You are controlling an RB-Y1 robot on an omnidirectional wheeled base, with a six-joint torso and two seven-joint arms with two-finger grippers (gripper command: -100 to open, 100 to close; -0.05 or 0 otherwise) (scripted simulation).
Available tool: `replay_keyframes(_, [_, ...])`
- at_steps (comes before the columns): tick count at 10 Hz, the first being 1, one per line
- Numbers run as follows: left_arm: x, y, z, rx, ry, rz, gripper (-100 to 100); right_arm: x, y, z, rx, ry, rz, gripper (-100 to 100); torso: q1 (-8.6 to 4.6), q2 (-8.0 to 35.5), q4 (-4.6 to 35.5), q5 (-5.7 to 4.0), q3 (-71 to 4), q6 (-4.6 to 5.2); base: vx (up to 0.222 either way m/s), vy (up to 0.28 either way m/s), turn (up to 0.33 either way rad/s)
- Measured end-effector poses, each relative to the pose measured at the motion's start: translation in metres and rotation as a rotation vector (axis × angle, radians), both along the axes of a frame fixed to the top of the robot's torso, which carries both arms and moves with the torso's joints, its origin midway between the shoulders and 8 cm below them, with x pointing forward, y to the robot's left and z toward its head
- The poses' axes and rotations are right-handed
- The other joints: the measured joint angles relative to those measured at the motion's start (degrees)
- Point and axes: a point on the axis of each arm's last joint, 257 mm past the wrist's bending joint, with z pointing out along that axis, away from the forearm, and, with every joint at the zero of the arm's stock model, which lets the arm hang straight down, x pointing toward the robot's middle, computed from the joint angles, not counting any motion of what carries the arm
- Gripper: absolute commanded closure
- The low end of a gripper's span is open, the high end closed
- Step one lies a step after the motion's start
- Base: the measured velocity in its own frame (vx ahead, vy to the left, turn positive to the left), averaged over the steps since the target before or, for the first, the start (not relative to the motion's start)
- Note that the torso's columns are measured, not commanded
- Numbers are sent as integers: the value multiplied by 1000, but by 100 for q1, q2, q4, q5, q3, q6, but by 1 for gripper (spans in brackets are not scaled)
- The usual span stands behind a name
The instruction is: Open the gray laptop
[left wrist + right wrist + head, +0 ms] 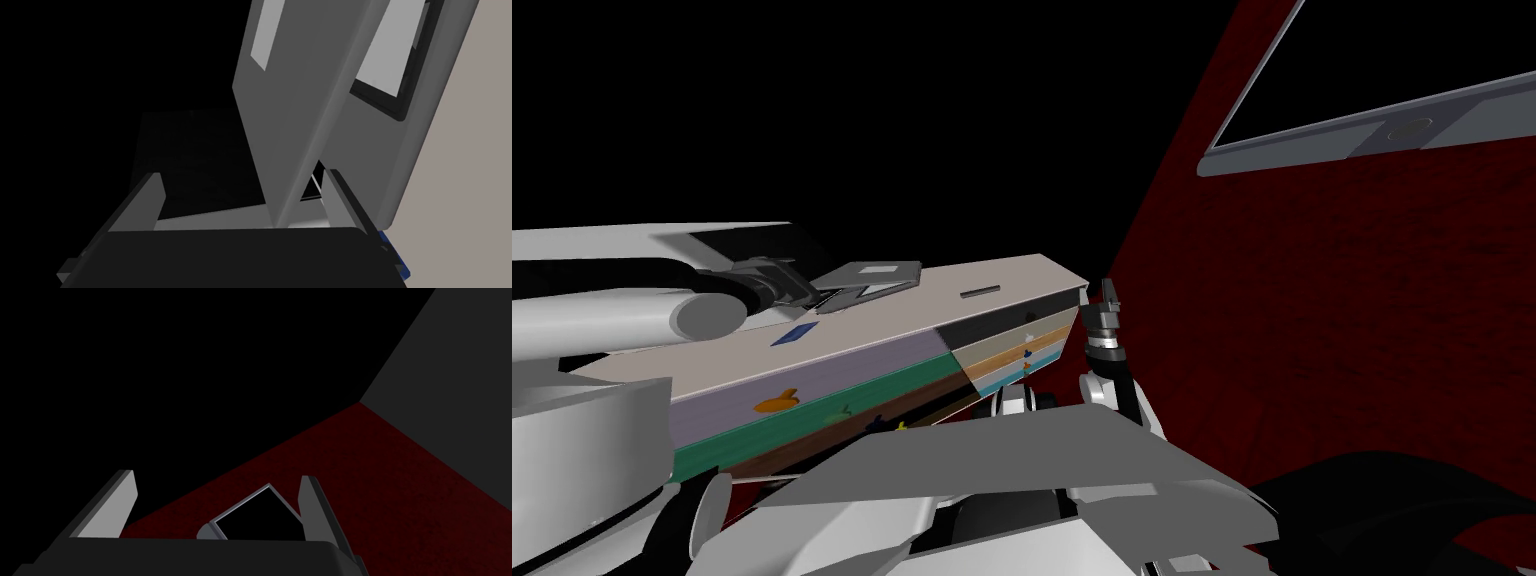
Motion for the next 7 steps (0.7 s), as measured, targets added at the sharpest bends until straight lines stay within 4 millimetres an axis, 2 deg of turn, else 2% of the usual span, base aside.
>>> replay_keyframes(5, [-19,-10,27,4,1,1,-100,0,0,0,0,0,0,0,0,2,-1,4,3,-1,29,24,-1])
replay_keyframes(6, [-20,-10,27,4,4,3,0,0,0,0,0,0,0,0,1,3,-2,7,3,2,0,0,0])
replay_keyframes(7, [-20,-10,26,3,5,3,0,0,0,0,0,0,0,0,0,5,0,4,3,0,0,0,0])
